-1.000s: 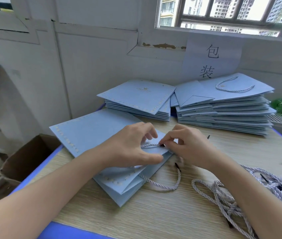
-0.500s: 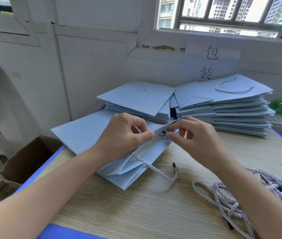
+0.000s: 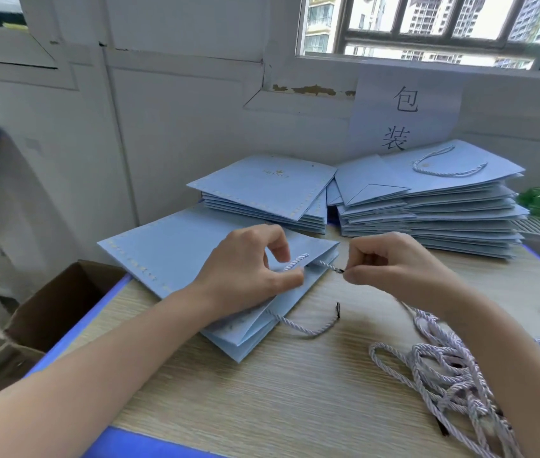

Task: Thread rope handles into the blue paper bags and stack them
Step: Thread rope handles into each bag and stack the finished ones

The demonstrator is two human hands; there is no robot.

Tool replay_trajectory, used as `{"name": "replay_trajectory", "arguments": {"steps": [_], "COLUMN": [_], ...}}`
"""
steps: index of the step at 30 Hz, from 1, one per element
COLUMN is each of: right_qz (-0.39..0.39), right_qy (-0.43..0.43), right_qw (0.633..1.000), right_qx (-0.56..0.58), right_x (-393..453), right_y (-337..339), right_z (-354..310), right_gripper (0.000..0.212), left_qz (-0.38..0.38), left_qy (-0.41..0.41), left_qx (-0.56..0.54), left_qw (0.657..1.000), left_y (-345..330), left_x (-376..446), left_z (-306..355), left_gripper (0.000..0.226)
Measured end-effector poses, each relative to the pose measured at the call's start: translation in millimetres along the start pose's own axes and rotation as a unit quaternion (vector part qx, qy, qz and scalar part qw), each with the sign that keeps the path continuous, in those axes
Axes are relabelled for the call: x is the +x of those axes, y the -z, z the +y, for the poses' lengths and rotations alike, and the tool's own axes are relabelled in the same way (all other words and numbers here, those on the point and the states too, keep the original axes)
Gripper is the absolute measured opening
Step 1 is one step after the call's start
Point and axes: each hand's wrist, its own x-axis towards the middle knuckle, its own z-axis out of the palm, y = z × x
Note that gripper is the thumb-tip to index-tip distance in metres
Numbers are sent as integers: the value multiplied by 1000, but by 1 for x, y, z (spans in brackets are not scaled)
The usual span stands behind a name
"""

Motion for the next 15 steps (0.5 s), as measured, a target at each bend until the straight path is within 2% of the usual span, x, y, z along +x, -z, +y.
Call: {"name": "replay_trajectory", "arguments": {"steps": [4, 6, 8, 10, 12, 14, 15], "right_qz": [-17, -22, 10, 80, 126, 140, 138], "right_qy": [-4, -15, -45, -92, -134, -120, -98], "right_qw": [999, 996, 996, 991, 963, 960, 969], "right_qx": [51, 84, 77, -57, -196, -208, -178], "right_x": [-2, -3, -1, 2, 5, 5, 4], "right_y": [9, 10, 12, 11, 8, 6, 5], "right_z": [3, 3, 10, 21, 31, 32, 30], "right_gripper": [31, 25, 29, 35, 36, 29, 23], "left_qz": [-7, -13, -36, -97, -163, -256, -317], "left_qy": [6, 4, -3, -13, -18, -16, -19], "left_qx": [-4, -4, 2, 21, 2, -38, -41], "left_qw": [1000, 1000, 999, 995, 986, 966, 947], "left_y": [-3, -4, -3, 2, 13, 30, 37], "left_x": [1, 0, 0, 2, 3, 2, 2], "left_z": [0, 1, 0, -3, -8, -13, -16], "left_gripper": [21, 22, 24, 26, 25, 29, 41]}}
